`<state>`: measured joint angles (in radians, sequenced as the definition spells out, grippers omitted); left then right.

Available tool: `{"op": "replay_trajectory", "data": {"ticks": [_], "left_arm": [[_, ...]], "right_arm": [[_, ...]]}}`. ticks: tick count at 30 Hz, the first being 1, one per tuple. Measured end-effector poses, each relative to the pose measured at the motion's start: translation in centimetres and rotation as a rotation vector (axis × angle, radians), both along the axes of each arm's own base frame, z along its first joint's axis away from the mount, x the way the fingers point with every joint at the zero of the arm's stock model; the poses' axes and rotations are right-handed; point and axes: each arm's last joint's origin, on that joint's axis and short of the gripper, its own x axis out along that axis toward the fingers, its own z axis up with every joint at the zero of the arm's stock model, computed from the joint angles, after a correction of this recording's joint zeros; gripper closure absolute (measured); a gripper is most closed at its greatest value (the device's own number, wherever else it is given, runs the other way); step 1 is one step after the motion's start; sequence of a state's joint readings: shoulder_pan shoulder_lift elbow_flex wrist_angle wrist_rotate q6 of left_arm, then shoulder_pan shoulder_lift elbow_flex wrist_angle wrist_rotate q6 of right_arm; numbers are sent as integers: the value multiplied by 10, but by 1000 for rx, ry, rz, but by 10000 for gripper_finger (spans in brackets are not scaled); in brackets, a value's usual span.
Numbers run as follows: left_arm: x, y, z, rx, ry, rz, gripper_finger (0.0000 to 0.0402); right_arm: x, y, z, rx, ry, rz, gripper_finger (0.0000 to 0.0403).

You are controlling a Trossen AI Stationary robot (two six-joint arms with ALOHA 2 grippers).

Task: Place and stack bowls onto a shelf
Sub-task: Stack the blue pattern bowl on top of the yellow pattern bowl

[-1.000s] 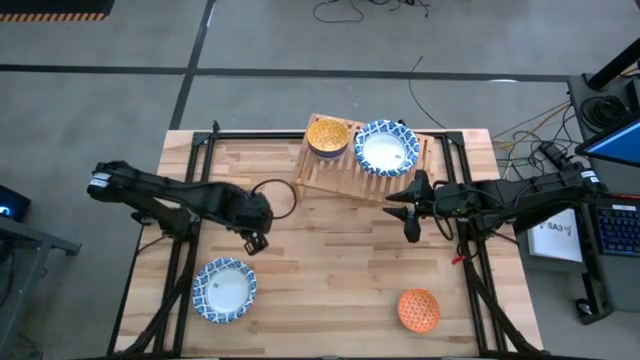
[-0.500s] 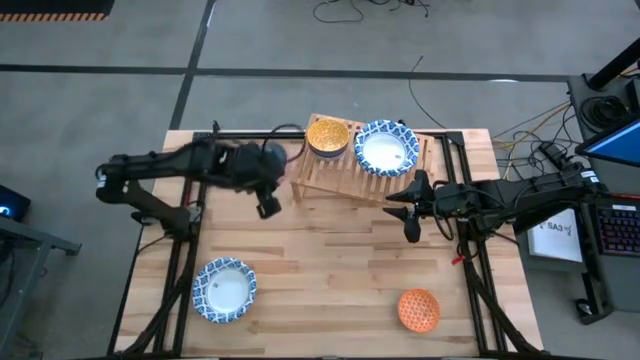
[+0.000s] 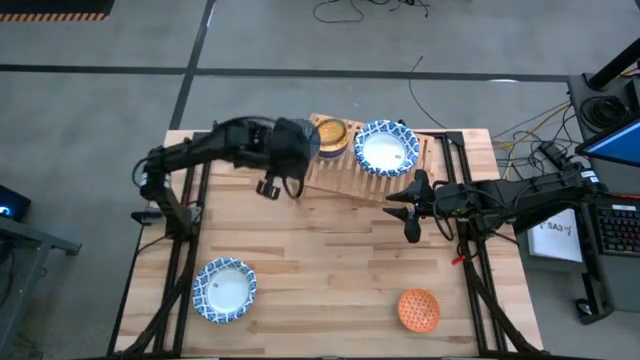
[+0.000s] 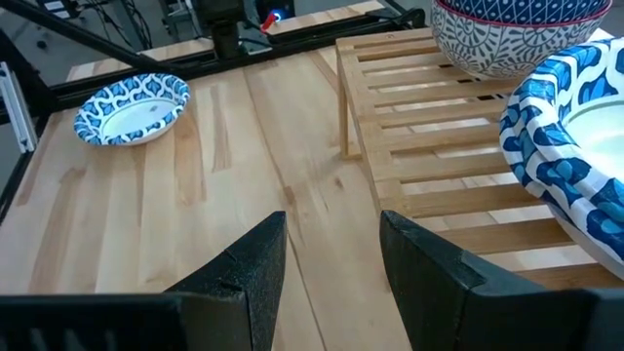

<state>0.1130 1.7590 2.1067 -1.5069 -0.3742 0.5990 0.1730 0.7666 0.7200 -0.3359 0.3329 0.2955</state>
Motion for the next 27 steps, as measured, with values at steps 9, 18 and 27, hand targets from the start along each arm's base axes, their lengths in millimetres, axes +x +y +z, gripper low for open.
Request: {"op": "replay_trajectory", "data": {"ticks": [9,18,27], "left_arm": [[17,28,18,-58,-81,-5,401],[18,47,19,-51,-116,0,401],[38,65,-1,-65,-88,-18,401]], "right_arm": [[0,0,0,-8,2,4,247],[0,0,0,-18,8,8,247],[0,0,0,-18,5,8,247]]}}
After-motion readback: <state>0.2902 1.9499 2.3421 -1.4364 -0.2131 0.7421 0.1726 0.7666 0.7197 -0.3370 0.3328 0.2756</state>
